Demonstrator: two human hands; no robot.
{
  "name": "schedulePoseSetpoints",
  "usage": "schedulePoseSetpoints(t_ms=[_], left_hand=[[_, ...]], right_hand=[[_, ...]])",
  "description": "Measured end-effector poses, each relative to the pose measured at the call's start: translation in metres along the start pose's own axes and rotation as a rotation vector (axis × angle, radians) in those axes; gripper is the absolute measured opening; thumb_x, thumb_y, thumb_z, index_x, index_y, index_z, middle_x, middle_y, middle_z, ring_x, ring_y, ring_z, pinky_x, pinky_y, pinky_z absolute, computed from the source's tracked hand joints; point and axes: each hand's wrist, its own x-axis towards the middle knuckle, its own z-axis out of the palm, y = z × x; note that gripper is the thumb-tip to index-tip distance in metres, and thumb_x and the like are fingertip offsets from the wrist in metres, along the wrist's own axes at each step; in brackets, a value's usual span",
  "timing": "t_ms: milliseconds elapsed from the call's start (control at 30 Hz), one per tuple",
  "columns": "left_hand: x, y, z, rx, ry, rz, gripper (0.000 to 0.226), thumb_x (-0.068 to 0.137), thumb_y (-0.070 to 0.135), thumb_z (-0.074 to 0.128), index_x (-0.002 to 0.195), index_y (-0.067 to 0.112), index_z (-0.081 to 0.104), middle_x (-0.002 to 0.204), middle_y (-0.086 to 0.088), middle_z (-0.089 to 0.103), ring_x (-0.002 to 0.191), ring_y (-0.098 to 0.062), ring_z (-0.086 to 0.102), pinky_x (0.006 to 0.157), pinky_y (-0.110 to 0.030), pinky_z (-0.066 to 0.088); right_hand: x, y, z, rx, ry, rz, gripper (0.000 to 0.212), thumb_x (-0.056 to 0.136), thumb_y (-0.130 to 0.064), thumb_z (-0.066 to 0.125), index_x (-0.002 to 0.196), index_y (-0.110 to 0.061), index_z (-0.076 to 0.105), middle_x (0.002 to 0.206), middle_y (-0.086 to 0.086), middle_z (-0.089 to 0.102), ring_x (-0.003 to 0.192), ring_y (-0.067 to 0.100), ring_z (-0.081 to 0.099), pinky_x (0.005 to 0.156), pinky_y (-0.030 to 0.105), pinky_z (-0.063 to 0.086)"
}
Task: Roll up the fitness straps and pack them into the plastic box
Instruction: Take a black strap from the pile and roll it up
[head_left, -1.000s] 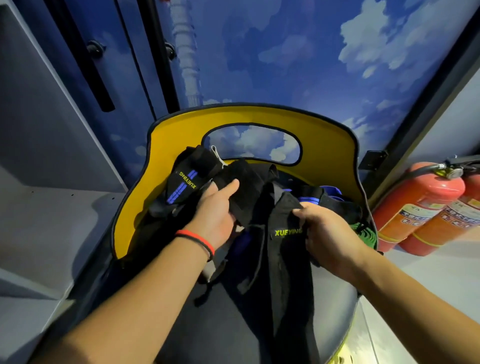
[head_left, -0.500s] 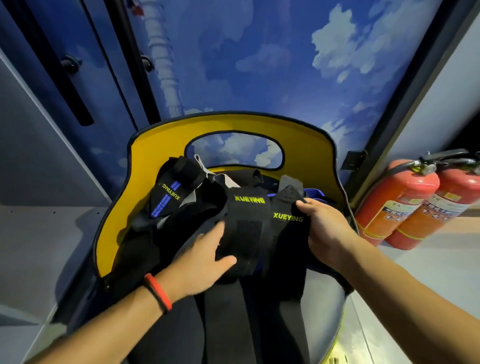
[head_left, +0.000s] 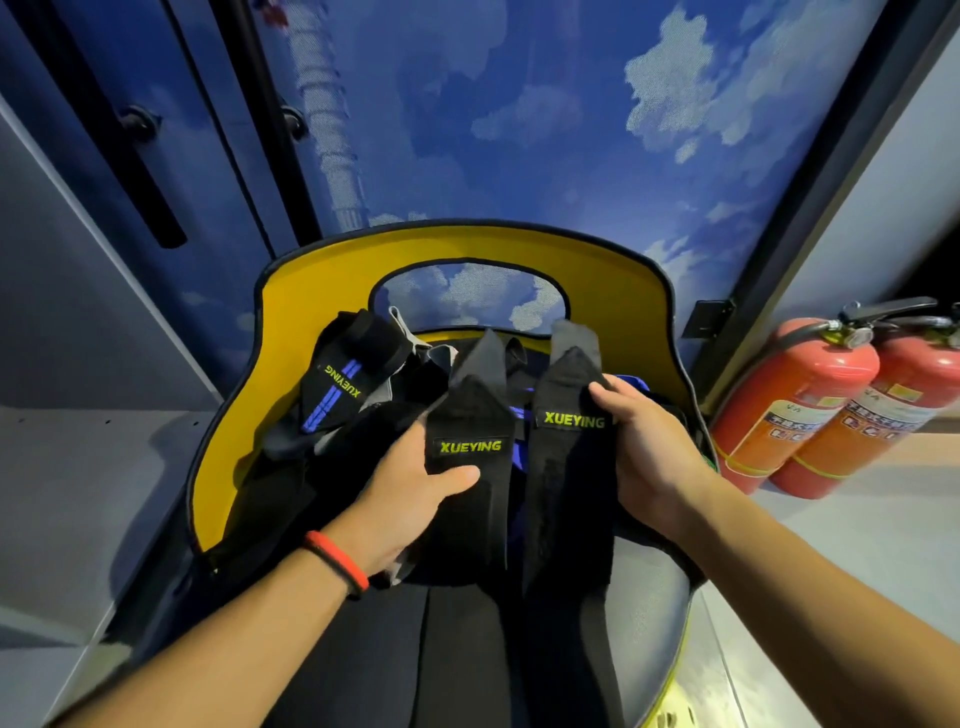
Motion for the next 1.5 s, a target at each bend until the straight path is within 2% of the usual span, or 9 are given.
schedulePoseSetpoints(t_ms=[267, 367, 533, 733, 833, 933, 1100, 1300, 1500], left_hand=[[0.005, -0.006, -0.009, -0.168, -0.015, -0.038, 0.071, 0.084, -0.021, 0.060, 0.140, 0.023, 0.054, 0.130, 0.001, 0.069, 0.123, -0.015, 0.063, 0.106, -0.035, 0.047], [0.005, -0.006, -0.008, -0.160, -0.027, -0.029, 0.071, 0.085, -0.020, 0.060, 0.138, 0.025, 0.054, 0.128, 0.002, 0.070, 0.122, -0.014, 0.063, 0.105, -0.035, 0.047], [0.008, 0.000, -0.001, -0.130, -0.027, 0.006, 0.072, 0.085, -0.021, 0.057, 0.136, 0.031, 0.054, 0.130, 0.010, 0.068, 0.124, -0.007, 0.061, 0.107, -0.031, 0.044], [0.007, 0.015, 0.023, -0.231, 0.001, 0.072, 0.061, 0.089, -0.017, 0.054, 0.135, 0.022, 0.059, 0.127, 0.007, 0.070, 0.124, -0.011, 0.062, 0.102, -0.031, 0.050], [0.003, 0.022, 0.030, -0.389, 0.013, 0.065, 0.052, 0.095, -0.013, 0.042, 0.126, 0.023, 0.062, 0.119, 0.012, 0.073, 0.116, -0.002, 0.065, 0.094, -0.019, 0.051], [0.004, 0.018, 0.034, -0.505, 0.026, -0.002, 0.037, 0.104, 0.007, 0.043, 0.136, 0.019, 0.058, 0.141, 0.002, 0.062, 0.125, -0.004, 0.058, 0.110, -0.026, 0.041], [0.005, 0.015, 0.037, -0.433, 0.120, -0.048, 0.050, 0.105, 0.036, 0.050, 0.150, 0.015, 0.044, 0.138, 0.019, 0.054, 0.117, 0.015, 0.049, 0.114, -0.019, 0.029], [0.012, 0.005, 0.041, -0.526, 0.098, -0.059, 0.083, 0.083, 0.070, 0.064, 0.148, 0.021, 0.050, 0.151, 0.003, 0.052, 0.143, -0.014, 0.044, 0.123, -0.045, 0.026], [-0.001, 0.022, 0.048, -0.627, 0.012, -0.123, 0.051, 0.101, 0.043, 0.048, 0.137, 0.009, 0.061, 0.135, -0.012, 0.065, 0.130, -0.024, 0.059, 0.115, -0.044, 0.038]], right_hand=[[-0.004, -0.010, -0.002, 0.138, 0.013, 0.156, 0.040, 0.107, -0.030, 0.039, 0.117, -0.009, 0.071, 0.109, 0.017, 0.076, 0.087, 0.029, 0.077, 0.056, 0.035, 0.061], [-0.003, -0.008, -0.001, 0.117, -0.003, 0.164, 0.042, 0.106, -0.033, 0.039, 0.124, -0.008, 0.069, 0.117, 0.017, 0.074, 0.094, 0.029, 0.077, 0.062, 0.035, 0.061], [-0.006, 0.006, 0.012, -0.015, -0.052, 0.077, 0.034, 0.103, -0.026, 0.051, 0.123, -0.006, 0.071, 0.123, 0.019, 0.072, 0.114, 0.034, 0.069, 0.100, 0.046, 0.053], [-0.013, 0.022, 0.033, -0.084, -0.077, 0.044, 0.014, 0.101, -0.016, 0.057, 0.106, -0.007, 0.066, 0.101, 0.017, 0.073, 0.089, 0.028, 0.070, 0.080, 0.037, 0.056], [-0.012, 0.022, 0.036, -0.144, -0.045, -0.063, 0.019, 0.102, -0.016, 0.057, 0.115, -0.003, 0.065, 0.112, 0.020, 0.072, 0.100, 0.031, 0.068, 0.093, 0.046, 0.053], [-0.008, 0.026, 0.036, -0.191, 0.002, -0.174, 0.021, 0.101, -0.017, 0.059, 0.118, -0.010, 0.070, 0.119, 0.015, 0.073, 0.116, 0.034, 0.067, 0.110, 0.053, 0.046], [-0.008, 0.027, 0.037, -0.068, 0.005, -0.129, 0.024, 0.102, -0.014, 0.057, 0.121, -0.006, 0.070, 0.118, 0.013, 0.074, 0.115, 0.028, 0.069, 0.095, 0.039, 0.054], [-0.013, 0.028, 0.044, -0.032, 0.011, -0.112, 0.022, 0.101, -0.012, 0.058, 0.117, -0.006, 0.073, 0.112, 0.010, 0.077, 0.103, 0.022, 0.074, 0.084, 0.031, 0.057], [-0.010, 0.030, 0.047, 0.022, 0.123, -0.163, 0.031, 0.095, -0.009, 0.067, 0.126, -0.008, 0.070, 0.117, 0.009, 0.076, 0.112, 0.025, 0.071, 0.106, 0.048, 0.051]])
